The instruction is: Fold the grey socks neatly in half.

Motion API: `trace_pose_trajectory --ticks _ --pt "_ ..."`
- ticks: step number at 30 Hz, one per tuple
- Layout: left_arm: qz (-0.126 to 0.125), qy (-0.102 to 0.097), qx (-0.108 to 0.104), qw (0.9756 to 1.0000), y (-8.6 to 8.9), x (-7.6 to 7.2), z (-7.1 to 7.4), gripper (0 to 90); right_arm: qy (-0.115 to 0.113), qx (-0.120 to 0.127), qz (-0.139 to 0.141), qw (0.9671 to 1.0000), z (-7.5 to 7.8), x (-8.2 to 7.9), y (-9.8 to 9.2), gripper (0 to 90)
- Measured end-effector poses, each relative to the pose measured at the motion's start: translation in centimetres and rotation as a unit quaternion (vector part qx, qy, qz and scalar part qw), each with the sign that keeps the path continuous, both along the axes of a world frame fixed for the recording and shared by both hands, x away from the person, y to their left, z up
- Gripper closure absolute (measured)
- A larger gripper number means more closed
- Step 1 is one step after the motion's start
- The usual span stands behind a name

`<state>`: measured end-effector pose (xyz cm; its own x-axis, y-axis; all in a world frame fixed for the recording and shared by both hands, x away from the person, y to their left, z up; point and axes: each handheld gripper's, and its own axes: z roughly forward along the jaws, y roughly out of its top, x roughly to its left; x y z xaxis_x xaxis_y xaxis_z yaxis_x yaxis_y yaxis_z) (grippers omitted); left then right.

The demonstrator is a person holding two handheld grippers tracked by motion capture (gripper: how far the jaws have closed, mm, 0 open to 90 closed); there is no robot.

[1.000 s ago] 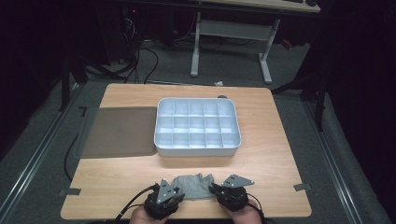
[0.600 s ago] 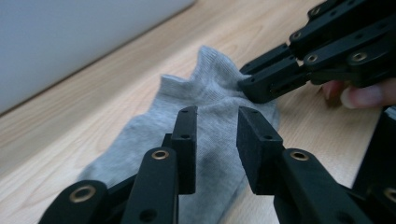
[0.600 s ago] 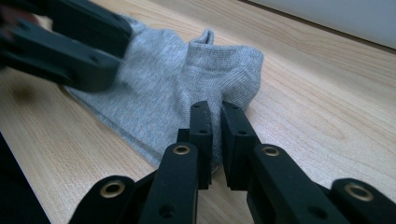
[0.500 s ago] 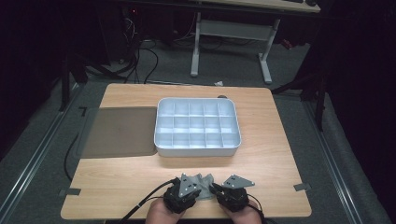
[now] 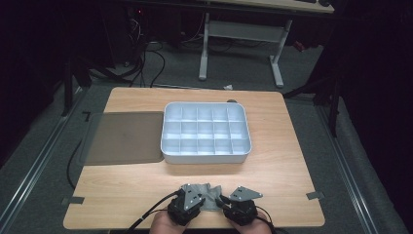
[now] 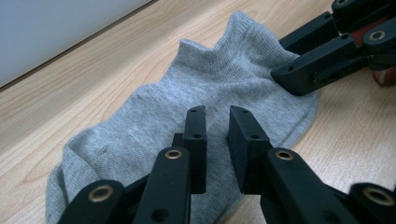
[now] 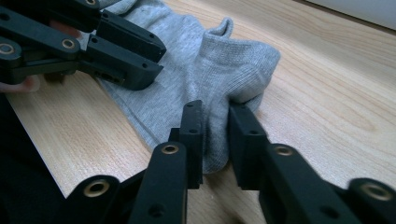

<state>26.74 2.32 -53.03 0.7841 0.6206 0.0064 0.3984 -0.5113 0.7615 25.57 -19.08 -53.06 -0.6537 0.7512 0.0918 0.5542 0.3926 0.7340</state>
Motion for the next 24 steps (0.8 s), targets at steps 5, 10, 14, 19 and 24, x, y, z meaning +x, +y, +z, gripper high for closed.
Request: trace_pose_trajectory --ticks 5,10,14,19,24 --pt "0.002 0.012 0.000 0.9999 -0.1 0.2 0.2 76.6 0.002 0.001 0.003 1.0000 0.1 0.1 0.0 82.7" --pt "0.006 0.018 -0.010 0.9998 -0.6 0.7 1.0 74.6 -0.006 0.003 -0.003 1.0000 0.4 0.4 -0.2 83.5" --pt "0.011 0.020 -0.010 0.9997 -1.2 1.4 1.1 75.7 -0.012 0.007 -0.008 0.9999 0.7 0.6 -0.4 83.6" --pt "0.021 0.043 -0.008 0.9988 -2.3 3.3 0.7 76.9 -0.022 0.018 -0.026 0.9993 1.0 1.2 -1.3 83.6" --pt "0.029 0.025 0.007 0.9992 -3.8 3.8 0.6 77.0 -0.029 0.038 -0.043 0.9979 1.5 2.0 -2.0 83.8"
